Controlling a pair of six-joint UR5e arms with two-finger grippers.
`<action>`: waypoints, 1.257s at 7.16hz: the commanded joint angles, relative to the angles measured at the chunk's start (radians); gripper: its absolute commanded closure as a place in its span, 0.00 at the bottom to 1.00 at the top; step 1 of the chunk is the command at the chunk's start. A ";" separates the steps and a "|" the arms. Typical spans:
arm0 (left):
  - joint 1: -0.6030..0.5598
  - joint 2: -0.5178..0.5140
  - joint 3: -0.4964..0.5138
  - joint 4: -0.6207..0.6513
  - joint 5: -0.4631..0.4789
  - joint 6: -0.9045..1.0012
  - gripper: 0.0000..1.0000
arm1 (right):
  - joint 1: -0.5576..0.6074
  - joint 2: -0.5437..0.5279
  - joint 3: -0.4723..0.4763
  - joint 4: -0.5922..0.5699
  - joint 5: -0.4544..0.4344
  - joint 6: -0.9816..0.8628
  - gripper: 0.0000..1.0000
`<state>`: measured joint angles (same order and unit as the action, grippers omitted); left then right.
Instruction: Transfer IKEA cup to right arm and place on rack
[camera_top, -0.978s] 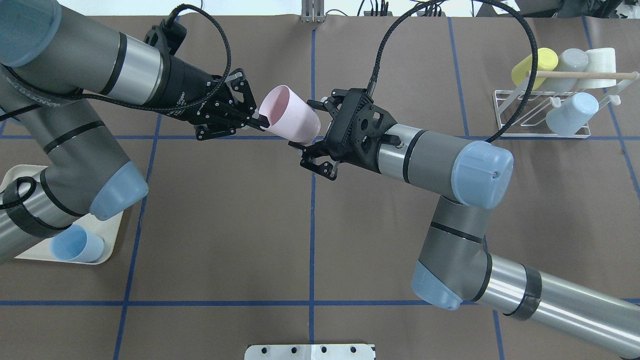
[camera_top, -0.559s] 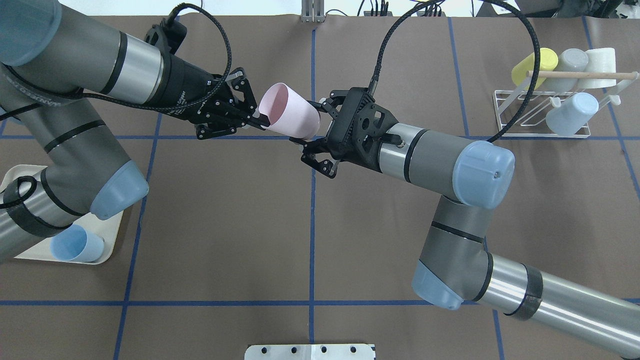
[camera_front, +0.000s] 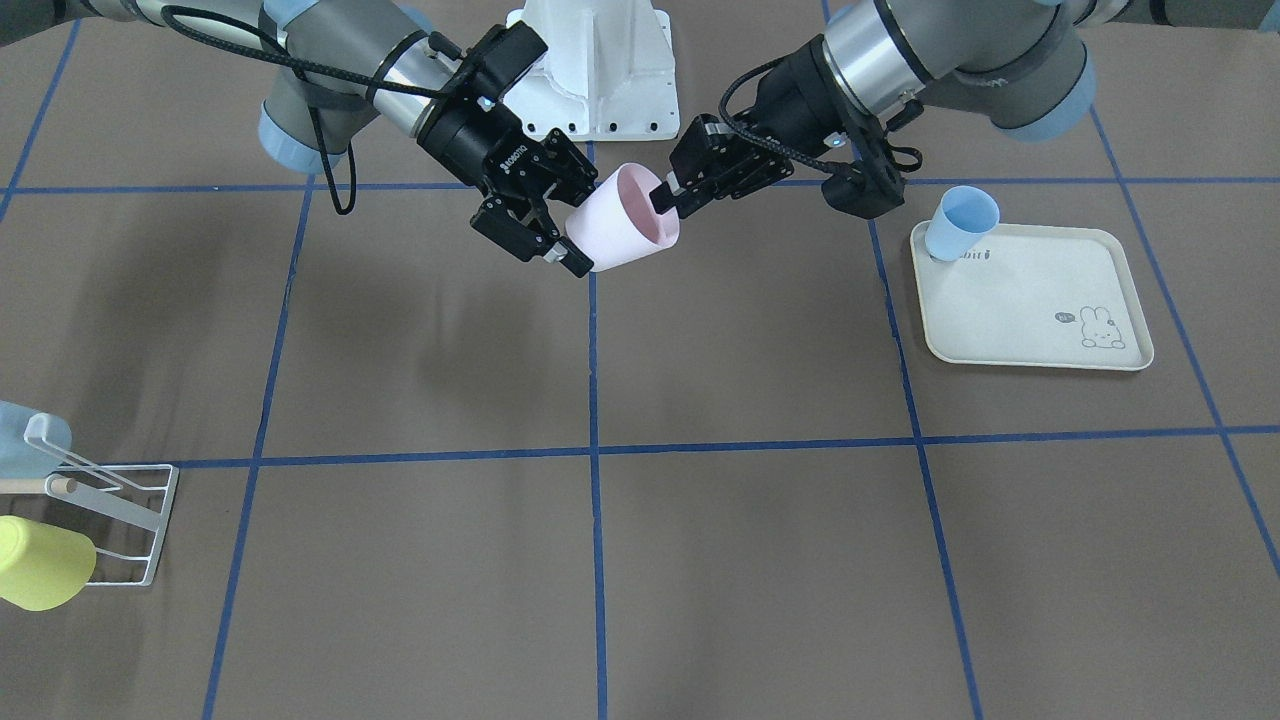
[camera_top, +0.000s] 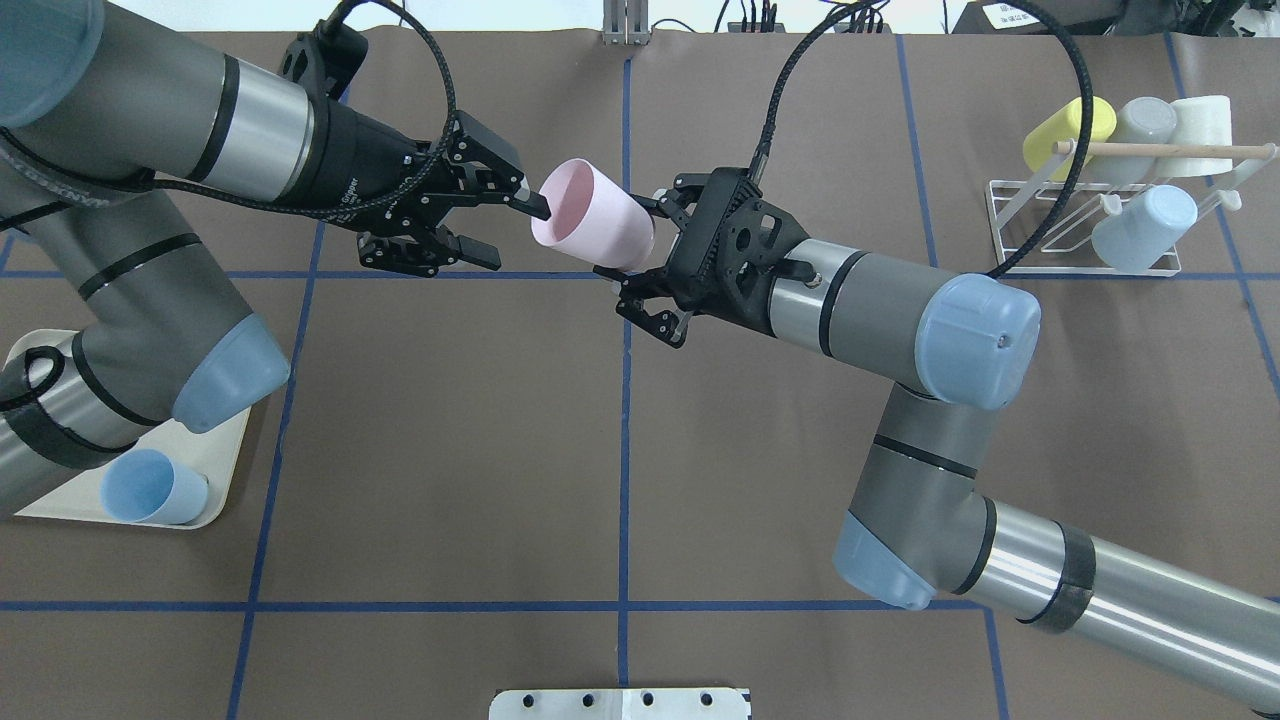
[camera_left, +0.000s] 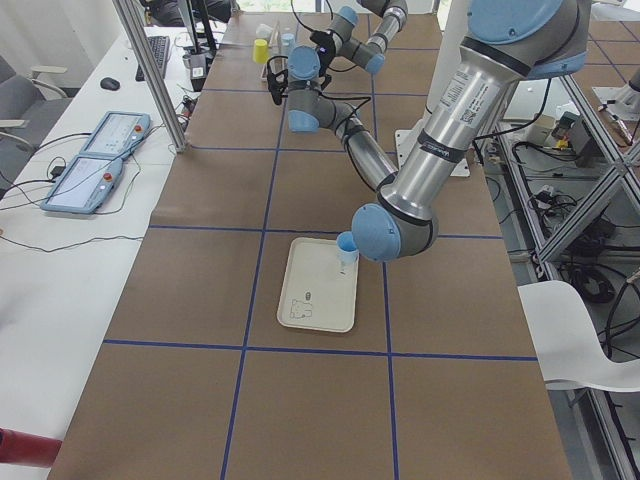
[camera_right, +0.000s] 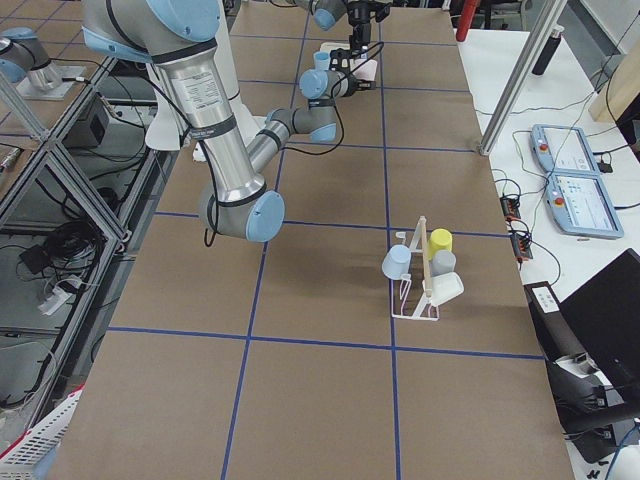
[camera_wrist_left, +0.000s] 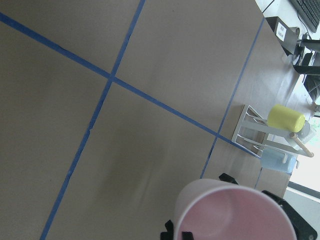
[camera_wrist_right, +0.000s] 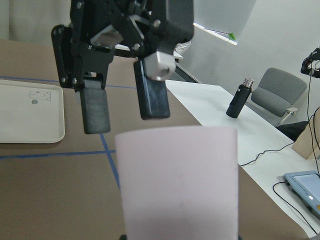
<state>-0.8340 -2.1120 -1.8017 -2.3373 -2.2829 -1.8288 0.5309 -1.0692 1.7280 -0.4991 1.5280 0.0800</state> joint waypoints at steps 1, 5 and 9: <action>-0.052 0.106 -0.002 0.003 0.013 0.157 0.00 | 0.065 -0.082 0.002 -0.012 0.009 -0.006 0.53; -0.120 0.378 -0.019 0.006 0.100 0.578 0.00 | 0.225 -0.286 0.210 -0.341 0.050 -0.294 0.55; -0.163 0.480 -0.031 0.004 0.100 0.728 0.00 | 0.408 -0.532 0.234 -0.340 0.064 -0.843 0.56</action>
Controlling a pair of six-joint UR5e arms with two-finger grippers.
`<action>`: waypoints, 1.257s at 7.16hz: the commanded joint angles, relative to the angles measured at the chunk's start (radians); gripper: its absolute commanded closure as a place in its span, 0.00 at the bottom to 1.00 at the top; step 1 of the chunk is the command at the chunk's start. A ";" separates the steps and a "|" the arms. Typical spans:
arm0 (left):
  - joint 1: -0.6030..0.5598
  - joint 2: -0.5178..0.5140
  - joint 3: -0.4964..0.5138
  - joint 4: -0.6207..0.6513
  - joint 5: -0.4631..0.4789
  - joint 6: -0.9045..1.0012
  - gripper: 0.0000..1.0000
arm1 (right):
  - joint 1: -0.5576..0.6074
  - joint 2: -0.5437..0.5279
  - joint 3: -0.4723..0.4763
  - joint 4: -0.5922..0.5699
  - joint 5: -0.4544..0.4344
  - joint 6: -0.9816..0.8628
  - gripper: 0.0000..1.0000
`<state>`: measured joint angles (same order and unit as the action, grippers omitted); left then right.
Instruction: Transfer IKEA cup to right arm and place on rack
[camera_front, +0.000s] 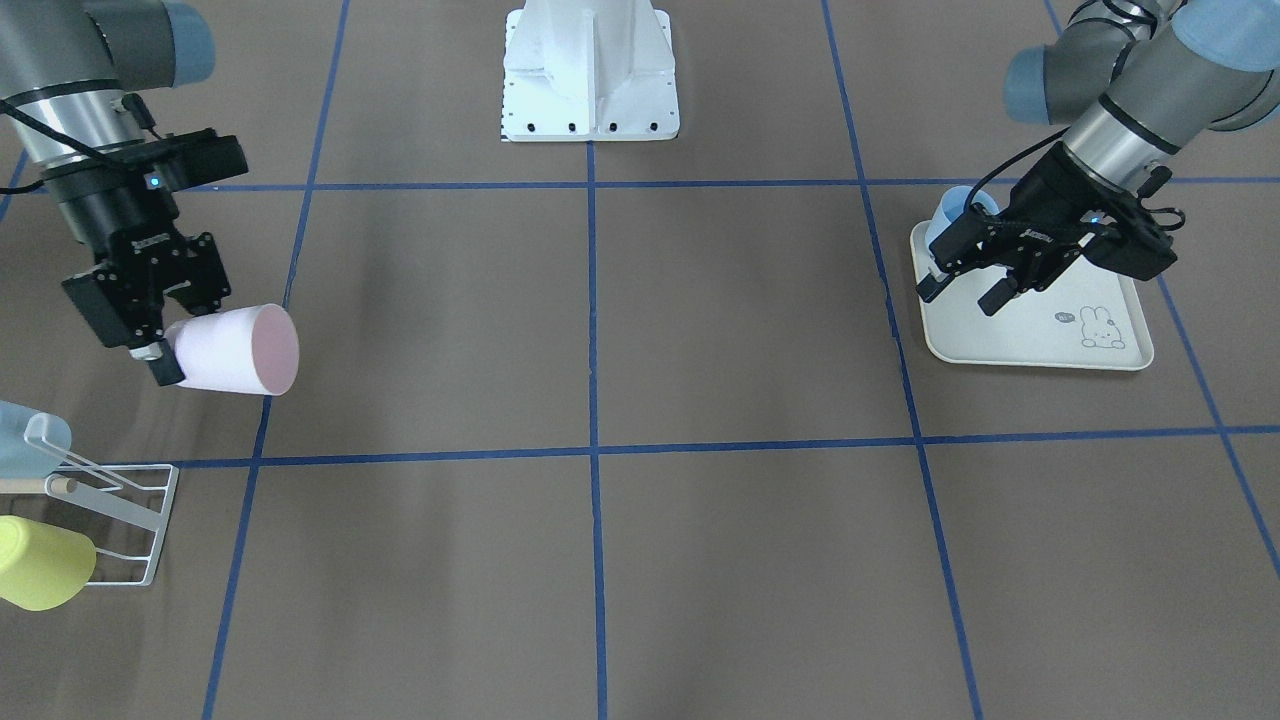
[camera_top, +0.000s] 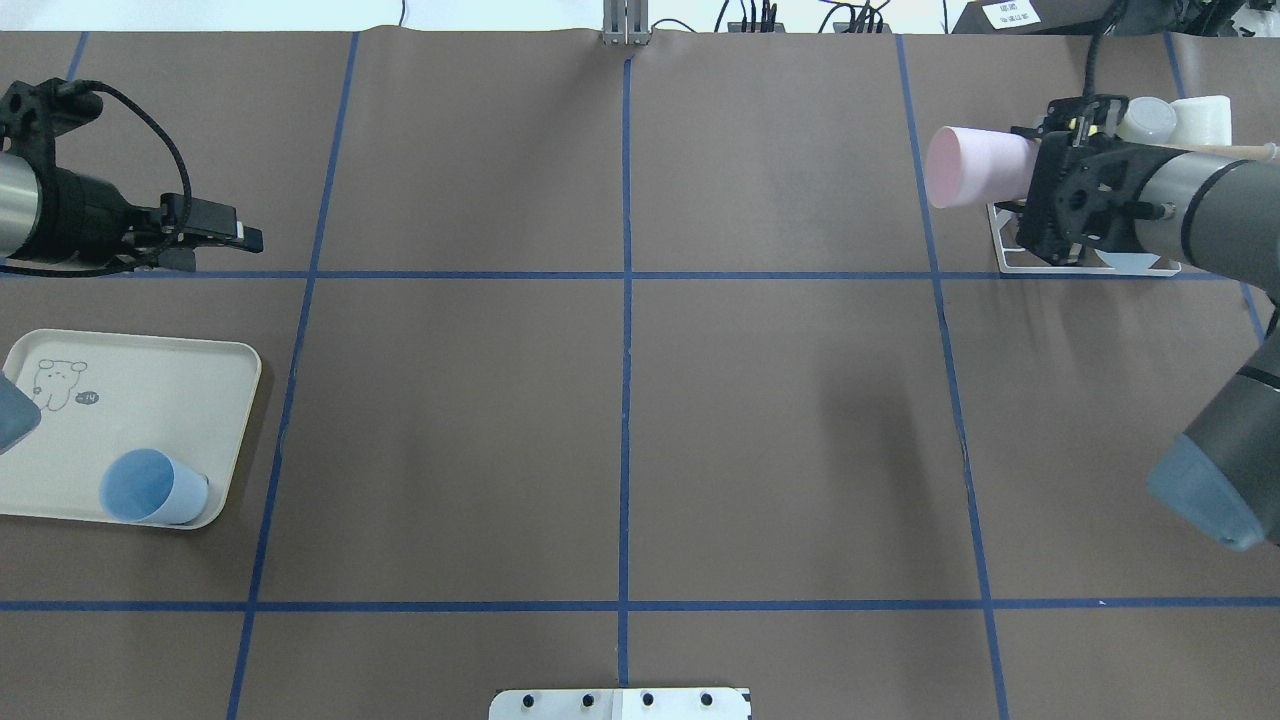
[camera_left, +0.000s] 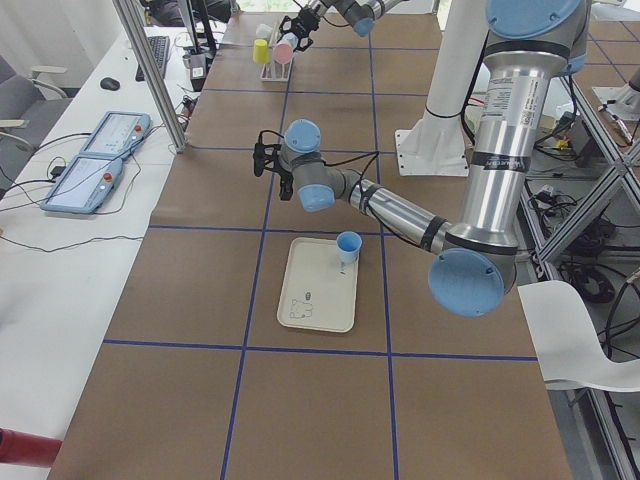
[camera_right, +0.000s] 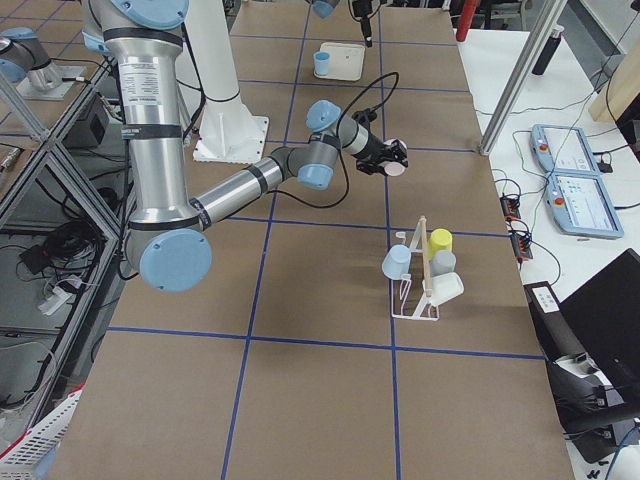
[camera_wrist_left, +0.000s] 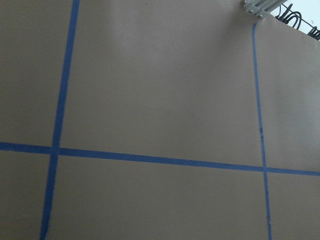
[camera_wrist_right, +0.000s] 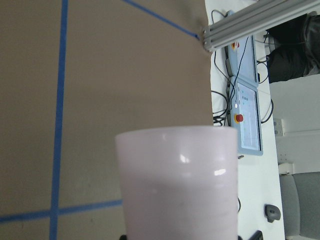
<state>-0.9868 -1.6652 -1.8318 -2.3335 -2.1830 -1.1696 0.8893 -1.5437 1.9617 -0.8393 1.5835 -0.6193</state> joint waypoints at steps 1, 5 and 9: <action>-0.015 0.035 -0.001 0.000 0.000 0.073 0.00 | 0.109 -0.088 0.000 0.000 0.045 -0.255 0.56; -0.013 0.038 -0.004 0.000 0.000 0.071 0.00 | 0.319 -0.176 -0.024 -0.007 0.153 -0.702 0.57; -0.006 0.038 -0.003 0.000 0.002 0.071 0.00 | 0.294 -0.173 -0.110 -0.006 -0.123 -1.091 0.58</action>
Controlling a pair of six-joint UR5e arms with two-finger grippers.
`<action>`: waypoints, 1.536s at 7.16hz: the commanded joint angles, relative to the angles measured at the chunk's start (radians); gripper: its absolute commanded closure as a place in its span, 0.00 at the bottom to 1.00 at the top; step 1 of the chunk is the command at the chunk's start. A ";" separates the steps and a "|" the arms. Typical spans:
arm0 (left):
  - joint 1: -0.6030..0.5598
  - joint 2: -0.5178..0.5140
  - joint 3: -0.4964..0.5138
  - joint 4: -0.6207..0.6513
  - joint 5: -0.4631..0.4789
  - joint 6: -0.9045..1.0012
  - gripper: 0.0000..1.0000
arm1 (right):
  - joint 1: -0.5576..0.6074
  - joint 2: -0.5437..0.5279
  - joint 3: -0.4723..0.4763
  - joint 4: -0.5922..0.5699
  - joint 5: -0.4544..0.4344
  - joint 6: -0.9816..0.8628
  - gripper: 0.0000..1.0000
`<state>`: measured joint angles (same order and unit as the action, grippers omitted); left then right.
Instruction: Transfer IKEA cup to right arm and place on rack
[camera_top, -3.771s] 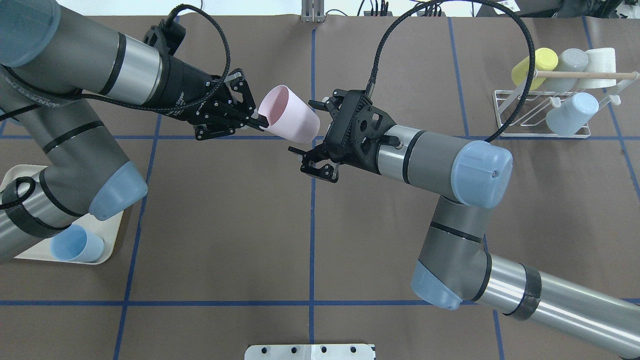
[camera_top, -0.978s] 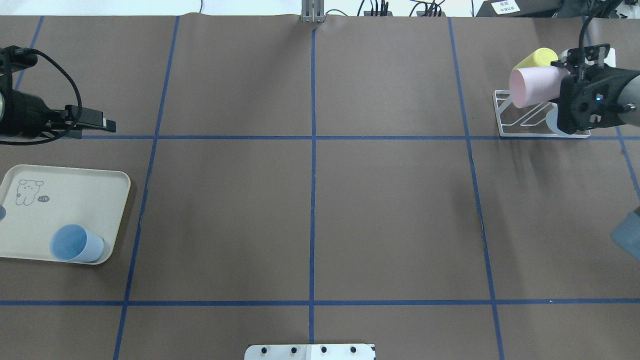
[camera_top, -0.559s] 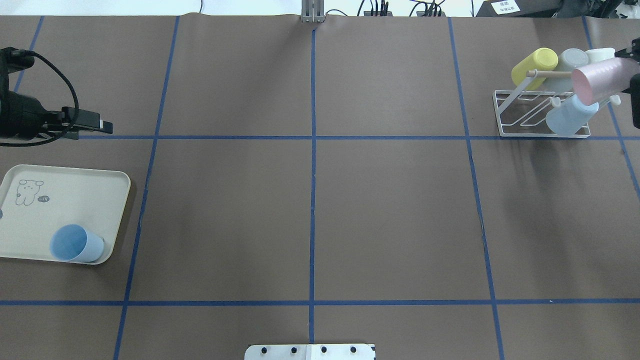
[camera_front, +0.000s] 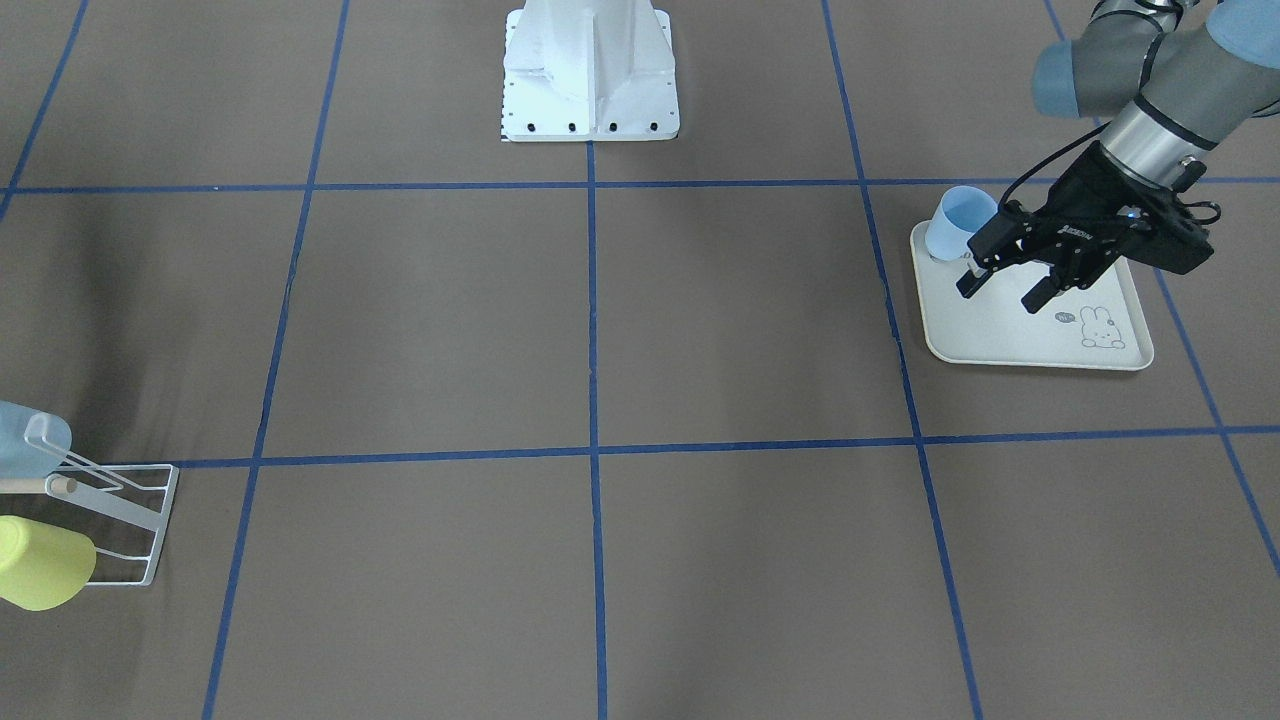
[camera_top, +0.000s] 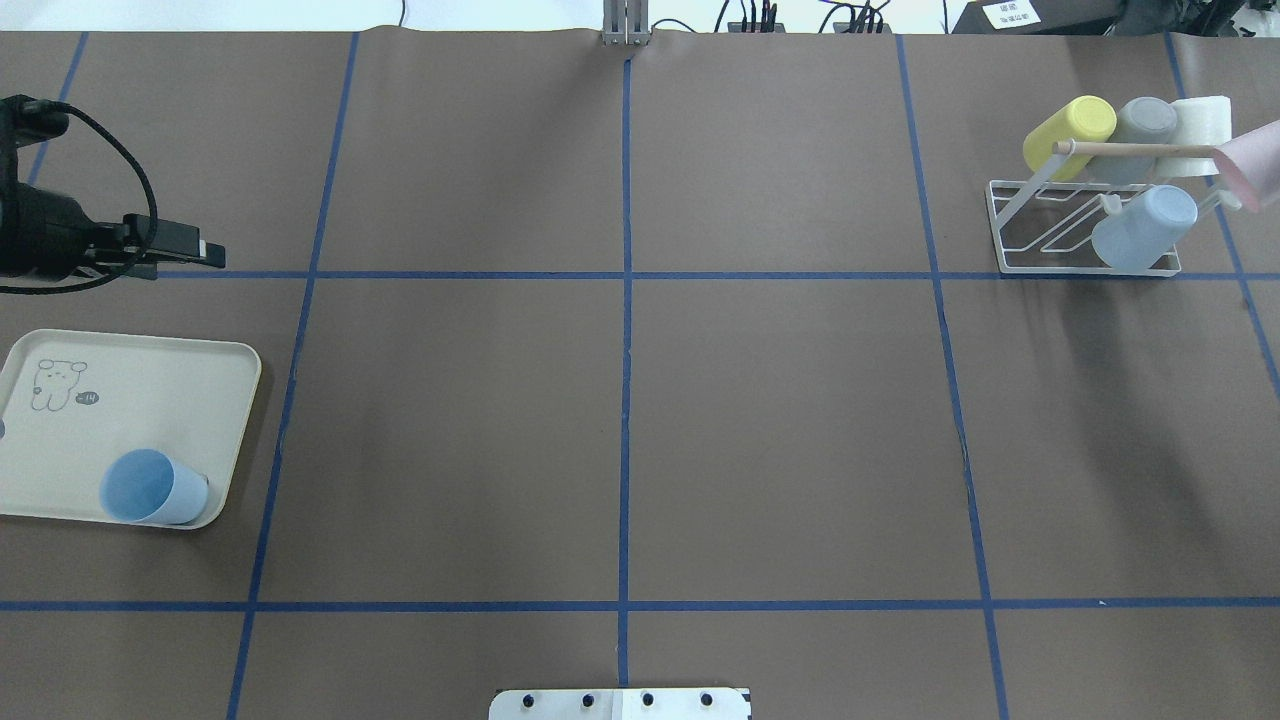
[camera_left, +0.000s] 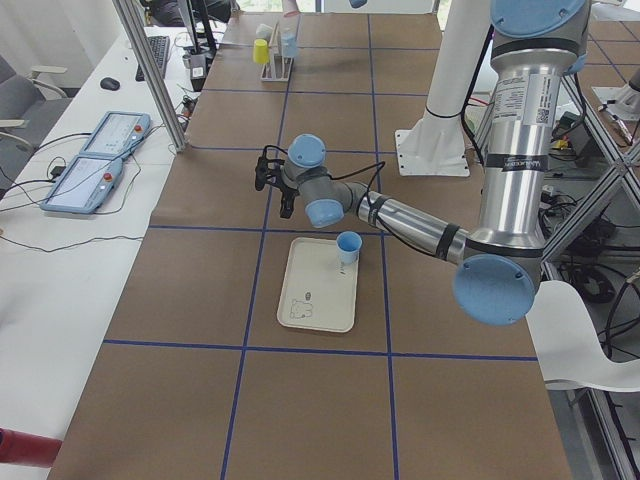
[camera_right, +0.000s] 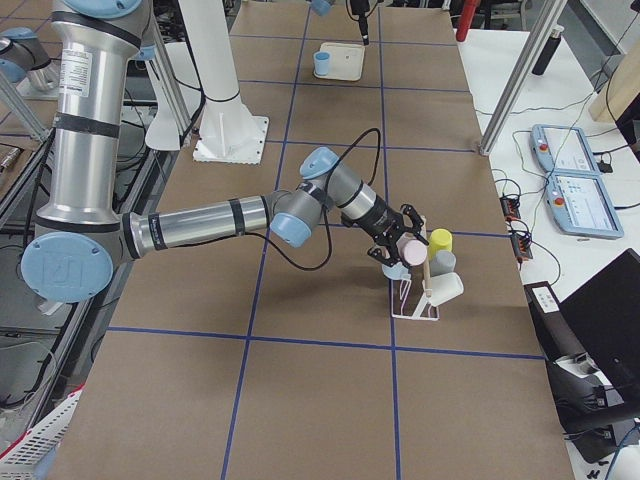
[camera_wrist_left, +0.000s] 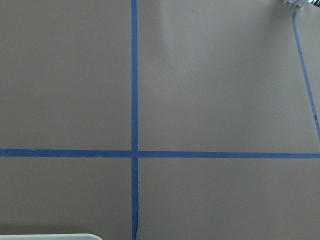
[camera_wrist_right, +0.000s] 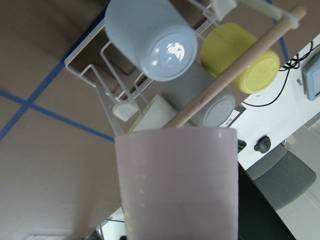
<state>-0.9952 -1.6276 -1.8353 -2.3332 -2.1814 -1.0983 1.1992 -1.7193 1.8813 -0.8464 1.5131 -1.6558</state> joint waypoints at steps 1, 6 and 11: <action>0.003 0.000 0.001 0.000 0.000 -0.002 0.00 | -0.064 0.003 -0.033 0.000 -0.133 -0.061 0.58; 0.004 0.000 0.008 0.000 0.000 -0.002 0.00 | -0.167 0.020 -0.083 0.000 -0.295 -0.110 0.57; 0.006 -0.003 0.013 0.000 0.000 -0.002 0.00 | -0.211 0.049 -0.146 0.001 -0.350 -0.113 0.50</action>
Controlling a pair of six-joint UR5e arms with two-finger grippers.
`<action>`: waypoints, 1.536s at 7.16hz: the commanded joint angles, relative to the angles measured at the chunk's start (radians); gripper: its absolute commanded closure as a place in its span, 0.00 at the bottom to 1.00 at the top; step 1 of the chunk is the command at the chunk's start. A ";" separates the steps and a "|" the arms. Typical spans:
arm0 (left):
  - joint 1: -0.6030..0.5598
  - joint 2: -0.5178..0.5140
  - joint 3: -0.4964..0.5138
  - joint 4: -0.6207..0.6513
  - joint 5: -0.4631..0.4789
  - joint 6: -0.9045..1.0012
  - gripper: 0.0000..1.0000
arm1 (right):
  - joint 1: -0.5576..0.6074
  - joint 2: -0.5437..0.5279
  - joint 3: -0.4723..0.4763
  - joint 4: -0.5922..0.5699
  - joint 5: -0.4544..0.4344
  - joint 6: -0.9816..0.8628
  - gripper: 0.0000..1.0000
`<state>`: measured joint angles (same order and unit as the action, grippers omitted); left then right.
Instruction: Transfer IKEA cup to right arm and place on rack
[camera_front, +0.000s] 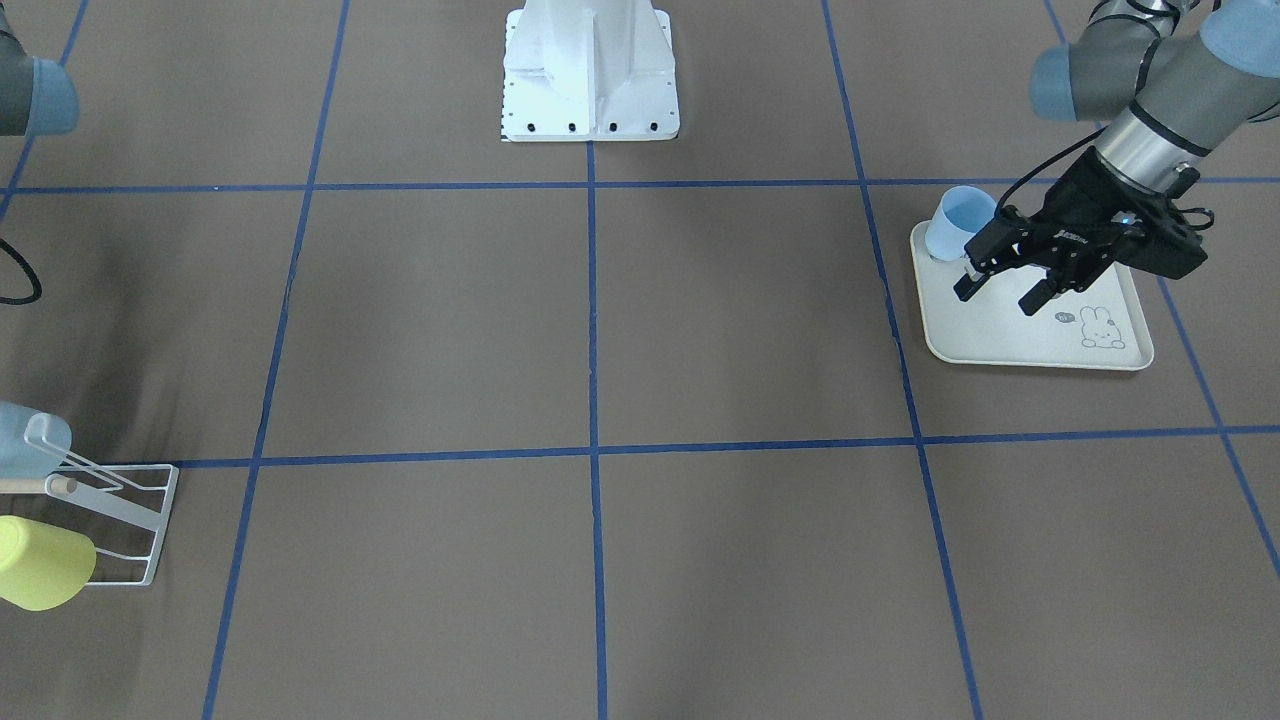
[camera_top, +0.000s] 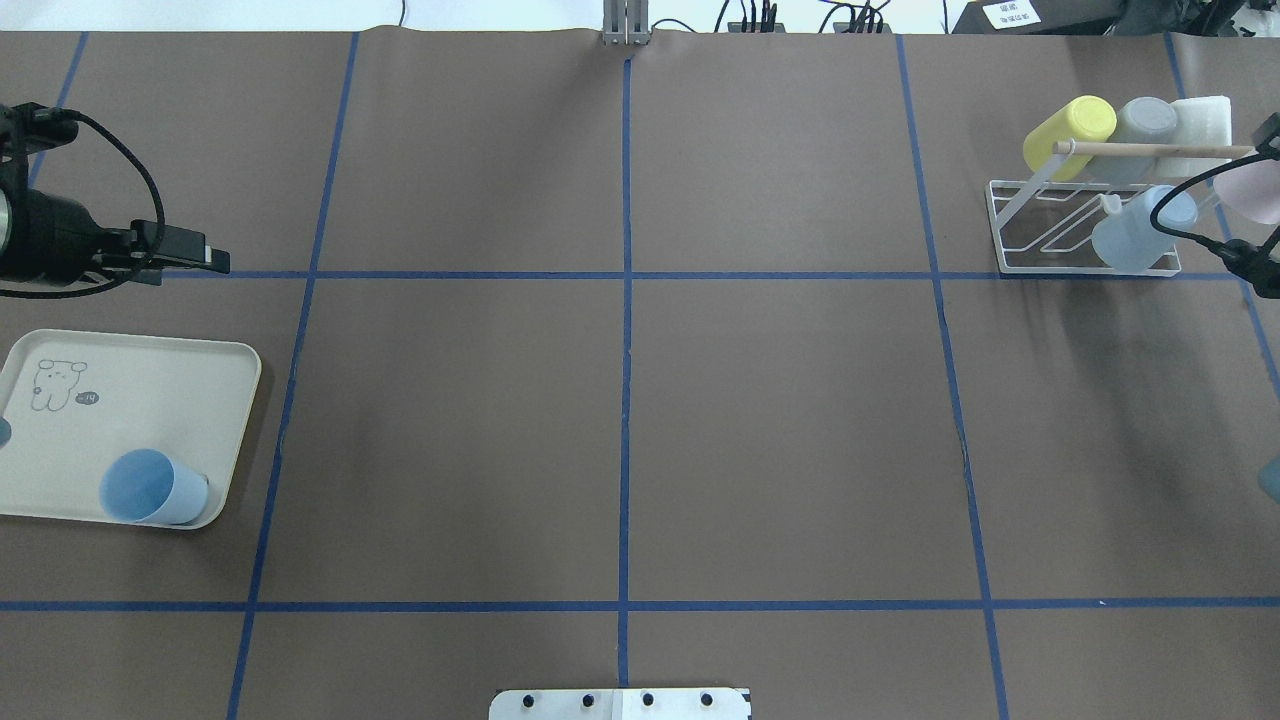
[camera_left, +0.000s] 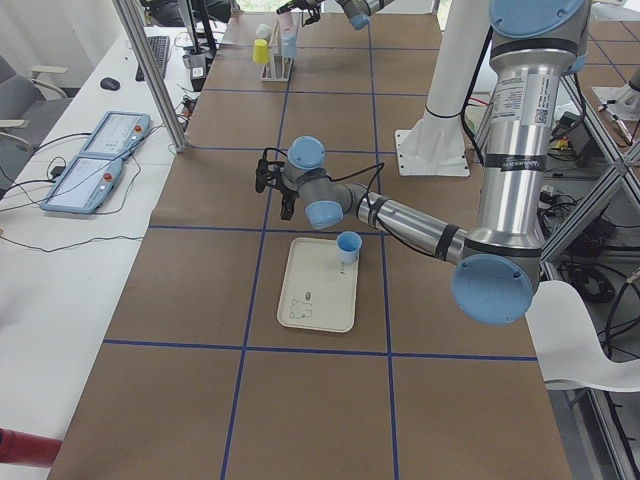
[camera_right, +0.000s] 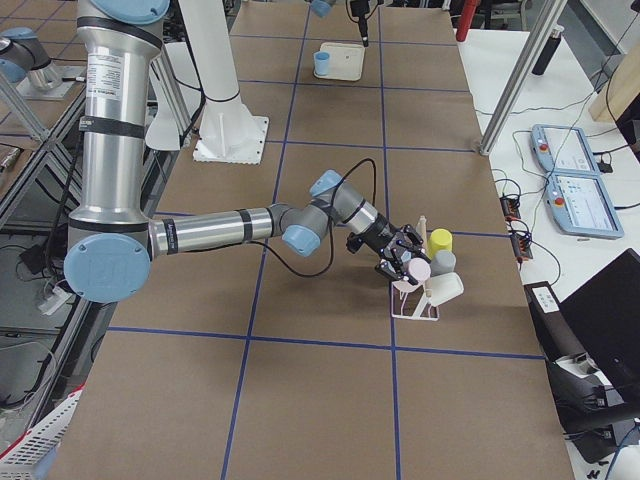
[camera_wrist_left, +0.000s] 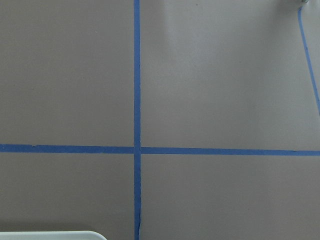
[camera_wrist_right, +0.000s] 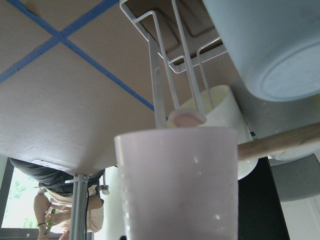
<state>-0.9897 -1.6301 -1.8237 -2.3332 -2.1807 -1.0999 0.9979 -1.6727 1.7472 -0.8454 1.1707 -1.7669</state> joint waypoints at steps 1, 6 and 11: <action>0.000 -0.002 0.003 0.000 -0.001 0.000 0.00 | -0.022 0.016 -0.015 -0.001 -0.008 -0.002 0.49; 0.000 -0.002 0.001 0.000 -0.001 0.000 0.00 | -0.031 0.030 -0.022 0.003 -0.017 0.004 0.00; -0.021 0.019 -0.003 0.002 -0.001 0.038 0.00 | -0.027 0.062 0.060 0.005 0.074 0.294 0.01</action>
<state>-0.9998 -1.6258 -1.8269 -2.3328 -2.1813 -1.0884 0.9682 -1.6121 1.7804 -0.8414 1.1922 -1.6291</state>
